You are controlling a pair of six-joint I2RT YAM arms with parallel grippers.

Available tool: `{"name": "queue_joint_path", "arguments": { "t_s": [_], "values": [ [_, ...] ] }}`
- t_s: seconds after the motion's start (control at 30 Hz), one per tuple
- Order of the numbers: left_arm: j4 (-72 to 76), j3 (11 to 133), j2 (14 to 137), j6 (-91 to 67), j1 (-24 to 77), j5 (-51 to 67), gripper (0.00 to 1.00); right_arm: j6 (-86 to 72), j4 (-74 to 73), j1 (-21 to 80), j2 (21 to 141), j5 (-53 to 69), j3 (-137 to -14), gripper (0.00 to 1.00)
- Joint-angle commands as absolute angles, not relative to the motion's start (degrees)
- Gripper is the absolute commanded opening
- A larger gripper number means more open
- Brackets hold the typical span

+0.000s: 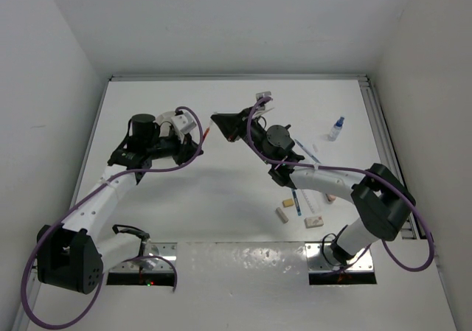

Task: Sort the stationery into containers
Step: Close the pen cap on the pen.

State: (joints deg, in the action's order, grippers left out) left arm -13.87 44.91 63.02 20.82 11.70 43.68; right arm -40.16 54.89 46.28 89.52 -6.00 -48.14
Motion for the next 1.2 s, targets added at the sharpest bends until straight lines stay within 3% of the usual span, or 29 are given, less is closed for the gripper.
{"name": "queue_joint_path", "arguments": {
  "t_s": [0.0,1.17],
  "values": [
    [-11.5,46.8,62.7,19.7,12.4,44.8,0.00,-38.9,58.2,47.0,87.3,-6.2,-50.0,0.00],
    [-12.2,46.8,62.1,19.1,12.6,44.7,0.00,-37.0,56.8,47.7,87.3,-7.0,-48.3,0.00]
  ]
}}
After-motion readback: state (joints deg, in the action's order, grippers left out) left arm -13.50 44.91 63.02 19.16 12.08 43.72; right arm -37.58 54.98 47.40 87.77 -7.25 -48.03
